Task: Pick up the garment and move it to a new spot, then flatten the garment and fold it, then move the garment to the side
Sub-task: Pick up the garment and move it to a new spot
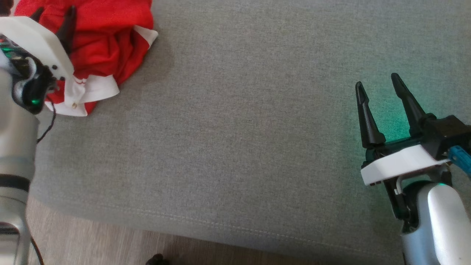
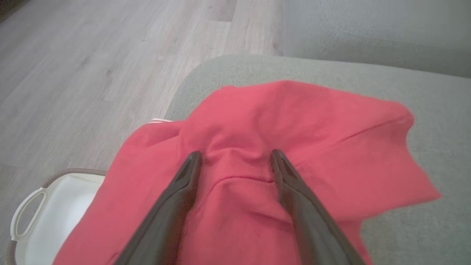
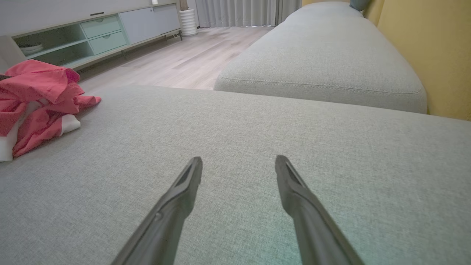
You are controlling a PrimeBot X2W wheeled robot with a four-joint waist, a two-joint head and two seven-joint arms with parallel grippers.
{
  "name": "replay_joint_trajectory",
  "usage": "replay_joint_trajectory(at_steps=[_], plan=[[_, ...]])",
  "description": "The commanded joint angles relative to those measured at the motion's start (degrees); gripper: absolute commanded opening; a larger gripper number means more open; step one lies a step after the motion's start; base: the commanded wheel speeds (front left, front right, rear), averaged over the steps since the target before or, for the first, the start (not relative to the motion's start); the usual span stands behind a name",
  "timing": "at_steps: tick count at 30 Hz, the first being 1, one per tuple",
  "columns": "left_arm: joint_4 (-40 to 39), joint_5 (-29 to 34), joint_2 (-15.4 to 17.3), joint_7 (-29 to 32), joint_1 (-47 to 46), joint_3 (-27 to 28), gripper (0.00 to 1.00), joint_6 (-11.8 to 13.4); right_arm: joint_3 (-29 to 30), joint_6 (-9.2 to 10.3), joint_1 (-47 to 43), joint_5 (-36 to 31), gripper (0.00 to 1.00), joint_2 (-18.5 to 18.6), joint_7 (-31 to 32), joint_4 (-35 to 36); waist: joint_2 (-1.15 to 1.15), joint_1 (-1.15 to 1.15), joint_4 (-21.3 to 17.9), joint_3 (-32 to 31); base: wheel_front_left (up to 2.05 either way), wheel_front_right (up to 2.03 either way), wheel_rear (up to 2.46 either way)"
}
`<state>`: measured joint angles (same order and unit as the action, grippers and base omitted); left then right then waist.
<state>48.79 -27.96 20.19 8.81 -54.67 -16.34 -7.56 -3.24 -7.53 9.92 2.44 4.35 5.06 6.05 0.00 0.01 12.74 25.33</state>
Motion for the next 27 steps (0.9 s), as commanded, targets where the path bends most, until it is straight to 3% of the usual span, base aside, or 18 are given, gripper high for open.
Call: replay_joint_trajectory(at_steps=[1,5,6,7,10,18,27], plan=[[0.28,-0.82,4.80,1.80,-3.14,0.31,1.00,0.08,-1.25,0.04,0.64,-0.27,1.00,0.11,0.17,2.35,0.00,-0.01,-0.16,0.38,0.00,0.00,0.00],[4.07,-1.80,5.97,5.68,-5.17,-2.41,1.00,0.08,-1.22,0.04,0.53,-0.36,1.00,0.16,0.37,2.64,0.00,-0.01,-0.18,0.92,0.00,0.00,0.00],[4.75,-2.12,5.87,6.86,-5.52,-3.20,0.92,0.08,-1.27,0.04,0.59,-0.40,1.00,0.15,0.44,2.67,0.00,-0.01,-0.19,0.98,0.00,0.00,0.00],[5.12,-2.43,5.90,7.47,-5.91,-3.88,0.00,0.08,-1.35,0.04,0.68,-0.36,1.00,0.13,0.52,2.70,0.00,-0.01,-0.20,1.06,0.00,0.00,0.00],[5.48,-2.49,6.09,6.71,-6.98,-5.57,0.00,0.08,-1.43,0.04,0.92,-0.26,1.00,0.05,0.71,2.86,0.00,-0.01,-0.16,1.11,0.00,0.00,0.00],[4.30,-1.09,6.69,-7.89,-10.02,-4.49,0.00,1.52,-0.81,0.04,0.28,0.31,1.00,-0.27,0.23,2.19,0.00,-0.01,-0.20,-1.86,0.00,0.00,0.00],[-0.83,-1.43,6.46,-18.33,-9.08,-2.65,0.00,3.81,-0.56,0.04,-0.95,1.71,1.00,-0.99,-1.43,0.95,0.00,-0.01,-1.52,-7.83,0.00,0.00,0.00]])
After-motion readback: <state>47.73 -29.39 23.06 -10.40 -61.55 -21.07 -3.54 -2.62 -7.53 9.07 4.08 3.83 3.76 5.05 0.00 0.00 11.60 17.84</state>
